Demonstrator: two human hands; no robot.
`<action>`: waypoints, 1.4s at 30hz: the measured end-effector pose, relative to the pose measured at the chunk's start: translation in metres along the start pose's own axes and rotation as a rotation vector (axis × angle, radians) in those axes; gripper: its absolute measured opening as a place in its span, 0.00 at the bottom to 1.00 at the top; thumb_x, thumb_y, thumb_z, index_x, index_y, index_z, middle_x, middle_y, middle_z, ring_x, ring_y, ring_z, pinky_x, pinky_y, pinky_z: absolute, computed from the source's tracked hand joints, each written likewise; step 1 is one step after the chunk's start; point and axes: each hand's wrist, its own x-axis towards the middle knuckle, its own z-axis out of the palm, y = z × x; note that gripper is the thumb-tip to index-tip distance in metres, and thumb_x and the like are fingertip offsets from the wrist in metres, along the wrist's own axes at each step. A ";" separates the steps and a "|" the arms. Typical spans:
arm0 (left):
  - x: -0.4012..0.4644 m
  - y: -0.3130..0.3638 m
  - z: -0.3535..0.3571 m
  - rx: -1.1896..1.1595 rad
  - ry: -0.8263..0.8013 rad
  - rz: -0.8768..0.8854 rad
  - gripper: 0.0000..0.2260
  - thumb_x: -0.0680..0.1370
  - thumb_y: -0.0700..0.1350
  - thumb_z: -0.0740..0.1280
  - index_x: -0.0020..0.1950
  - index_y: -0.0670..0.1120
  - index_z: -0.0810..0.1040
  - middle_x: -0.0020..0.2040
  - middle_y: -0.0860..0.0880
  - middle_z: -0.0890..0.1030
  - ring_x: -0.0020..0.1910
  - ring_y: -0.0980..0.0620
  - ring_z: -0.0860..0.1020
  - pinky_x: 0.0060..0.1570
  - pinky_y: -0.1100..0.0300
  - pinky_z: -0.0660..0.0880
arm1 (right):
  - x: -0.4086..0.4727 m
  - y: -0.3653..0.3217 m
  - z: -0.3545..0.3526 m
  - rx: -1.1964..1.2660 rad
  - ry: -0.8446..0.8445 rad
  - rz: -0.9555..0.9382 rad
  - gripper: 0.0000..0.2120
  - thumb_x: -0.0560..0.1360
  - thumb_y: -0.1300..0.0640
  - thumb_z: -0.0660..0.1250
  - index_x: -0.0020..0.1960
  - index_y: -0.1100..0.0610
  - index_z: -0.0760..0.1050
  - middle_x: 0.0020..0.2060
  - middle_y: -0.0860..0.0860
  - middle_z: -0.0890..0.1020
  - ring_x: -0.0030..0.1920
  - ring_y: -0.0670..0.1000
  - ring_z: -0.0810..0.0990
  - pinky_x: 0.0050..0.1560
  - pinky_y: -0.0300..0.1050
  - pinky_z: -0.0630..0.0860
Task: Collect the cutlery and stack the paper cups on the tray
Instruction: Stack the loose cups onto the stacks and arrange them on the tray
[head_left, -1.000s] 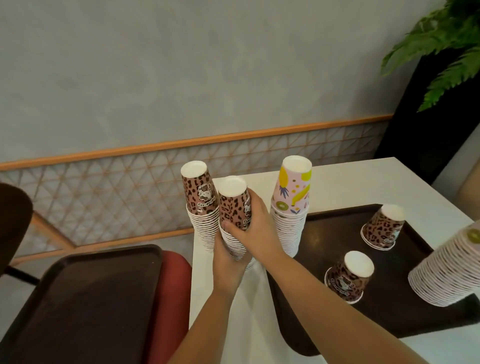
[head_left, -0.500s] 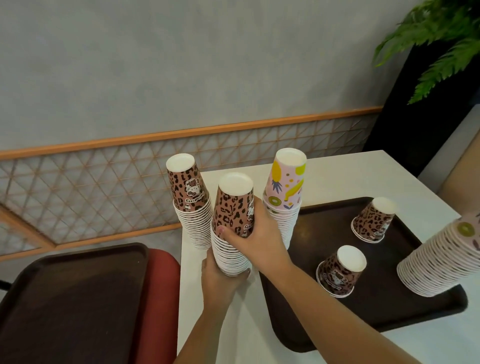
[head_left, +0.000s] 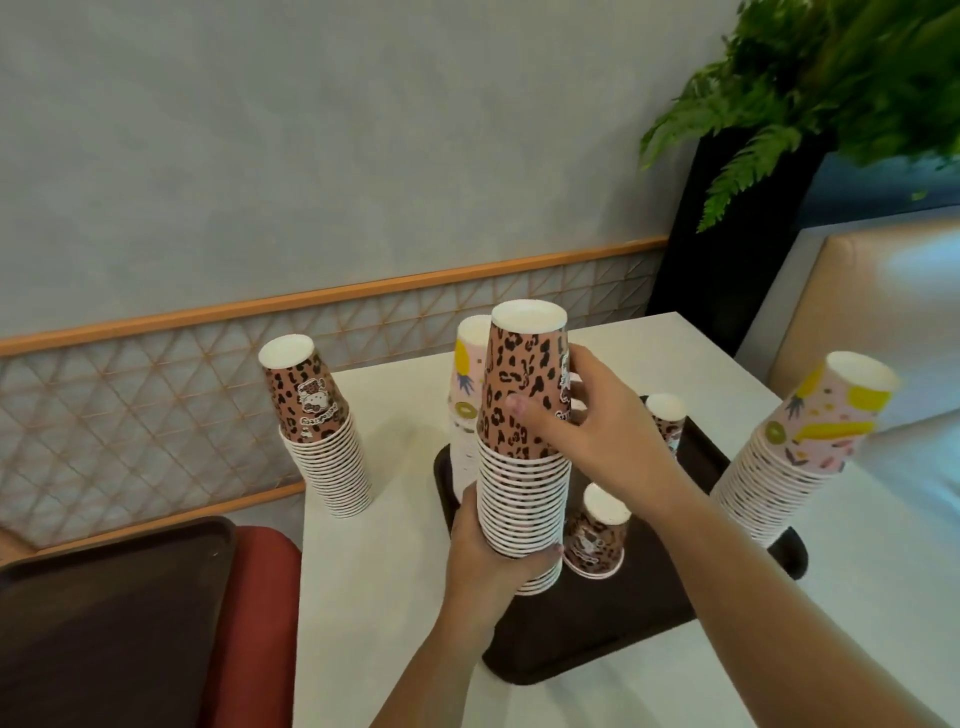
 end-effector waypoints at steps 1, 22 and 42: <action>0.002 0.000 0.005 0.001 -0.003 0.002 0.39 0.59 0.42 0.81 0.59 0.65 0.65 0.58 0.62 0.75 0.59 0.59 0.73 0.52 0.66 0.73 | 0.002 0.001 -0.006 0.006 0.012 -0.003 0.26 0.69 0.43 0.69 0.63 0.46 0.67 0.57 0.41 0.77 0.57 0.41 0.75 0.53 0.34 0.73; 0.022 -0.008 0.040 0.062 -0.008 0.018 0.40 0.60 0.41 0.80 0.65 0.58 0.64 0.59 0.58 0.75 0.60 0.55 0.74 0.53 0.64 0.76 | 0.052 0.014 -0.068 0.223 0.212 -0.005 0.15 0.72 0.50 0.68 0.56 0.53 0.72 0.52 0.46 0.81 0.52 0.45 0.80 0.51 0.44 0.78; 0.034 -0.023 0.048 0.096 0.014 0.076 0.37 0.60 0.40 0.81 0.59 0.63 0.66 0.58 0.64 0.74 0.60 0.61 0.74 0.48 0.73 0.74 | 0.070 0.215 -0.059 -0.167 0.559 0.400 0.33 0.70 0.57 0.72 0.69 0.61 0.59 0.66 0.59 0.69 0.67 0.58 0.69 0.64 0.52 0.69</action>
